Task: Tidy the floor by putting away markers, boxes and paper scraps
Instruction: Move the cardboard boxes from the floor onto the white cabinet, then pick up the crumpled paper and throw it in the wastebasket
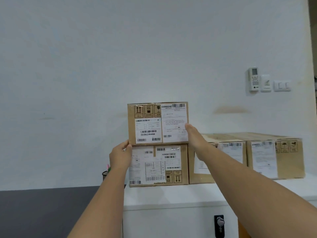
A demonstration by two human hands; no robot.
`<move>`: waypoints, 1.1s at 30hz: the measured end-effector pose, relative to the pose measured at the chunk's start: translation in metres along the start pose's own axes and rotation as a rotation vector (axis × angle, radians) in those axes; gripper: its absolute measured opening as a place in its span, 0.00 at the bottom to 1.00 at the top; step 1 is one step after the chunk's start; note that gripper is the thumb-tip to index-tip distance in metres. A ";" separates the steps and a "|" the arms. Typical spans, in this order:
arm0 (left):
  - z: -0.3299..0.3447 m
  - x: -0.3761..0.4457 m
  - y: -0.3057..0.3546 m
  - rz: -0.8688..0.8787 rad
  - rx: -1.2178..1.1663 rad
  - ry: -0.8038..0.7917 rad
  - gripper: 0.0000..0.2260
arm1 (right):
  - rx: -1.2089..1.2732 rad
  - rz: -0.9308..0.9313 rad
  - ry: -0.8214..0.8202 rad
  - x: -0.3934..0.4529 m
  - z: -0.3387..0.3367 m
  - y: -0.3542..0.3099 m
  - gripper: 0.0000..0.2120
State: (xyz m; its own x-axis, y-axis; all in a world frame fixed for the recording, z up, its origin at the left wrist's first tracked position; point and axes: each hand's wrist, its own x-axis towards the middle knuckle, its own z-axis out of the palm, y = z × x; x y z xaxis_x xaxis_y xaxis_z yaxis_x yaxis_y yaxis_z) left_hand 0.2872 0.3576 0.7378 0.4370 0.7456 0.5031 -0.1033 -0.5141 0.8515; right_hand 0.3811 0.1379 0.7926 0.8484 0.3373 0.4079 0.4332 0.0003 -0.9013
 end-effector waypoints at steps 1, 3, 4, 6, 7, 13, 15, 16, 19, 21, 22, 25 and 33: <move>0.001 0.002 0.000 0.004 0.001 0.021 0.14 | -0.024 -0.005 -0.018 -0.001 0.004 0.001 0.25; 0.005 0.007 0.000 0.011 0.020 0.048 0.13 | -0.094 -0.023 -0.025 0.001 0.011 0.009 0.29; 0.007 0.010 -0.002 0.011 0.029 0.064 0.13 | -0.109 -0.027 -0.040 0.005 0.013 0.013 0.33; 0.007 0.017 -0.006 0.005 0.058 0.097 0.13 | -0.121 -0.028 -0.060 0.004 0.014 0.014 0.32; 0.008 0.020 -0.009 0.006 0.075 0.108 0.13 | -0.108 -0.035 -0.056 0.002 0.014 0.013 0.30; 0.014 0.025 -0.013 0.032 0.096 0.122 0.13 | -0.026 0.022 -0.113 0.008 0.006 0.022 0.33; 0.017 0.023 -0.014 0.032 0.084 0.109 0.14 | 0.009 0.059 -0.107 0.001 0.003 0.022 0.31; 0.020 0.018 -0.013 0.022 0.079 0.097 0.17 | 0.010 0.060 -0.108 -0.007 0.002 0.018 0.30; 0.031 -0.014 -0.013 0.016 0.016 0.087 0.25 | 0.002 0.025 -0.054 -0.030 -0.009 0.022 0.26; 0.039 -0.048 -0.013 0.059 -0.020 0.118 0.25 | -0.012 0.002 0.035 -0.050 -0.020 0.034 0.23; 0.042 -0.068 -0.015 0.086 -0.024 0.109 0.23 | -0.011 0.004 0.062 -0.061 -0.027 0.044 0.22; 0.051 -0.127 -0.022 0.207 -0.011 0.003 0.18 | -0.011 0.074 0.138 -0.096 -0.051 0.084 0.19; 0.074 -0.264 -0.067 0.122 0.114 -0.507 0.11 | -0.099 0.485 0.070 -0.228 -0.140 0.215 0.10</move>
State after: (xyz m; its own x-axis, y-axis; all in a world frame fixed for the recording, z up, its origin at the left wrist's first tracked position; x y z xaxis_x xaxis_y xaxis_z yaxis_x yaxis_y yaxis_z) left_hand 0.2446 0.1635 0.5373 0.8075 0.3936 0.4394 -0.0954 -0.6480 0.7557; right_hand 0.3232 -0.0713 0.5261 0.9763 0.2120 -0.0429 0.0075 -0.2315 -0.9728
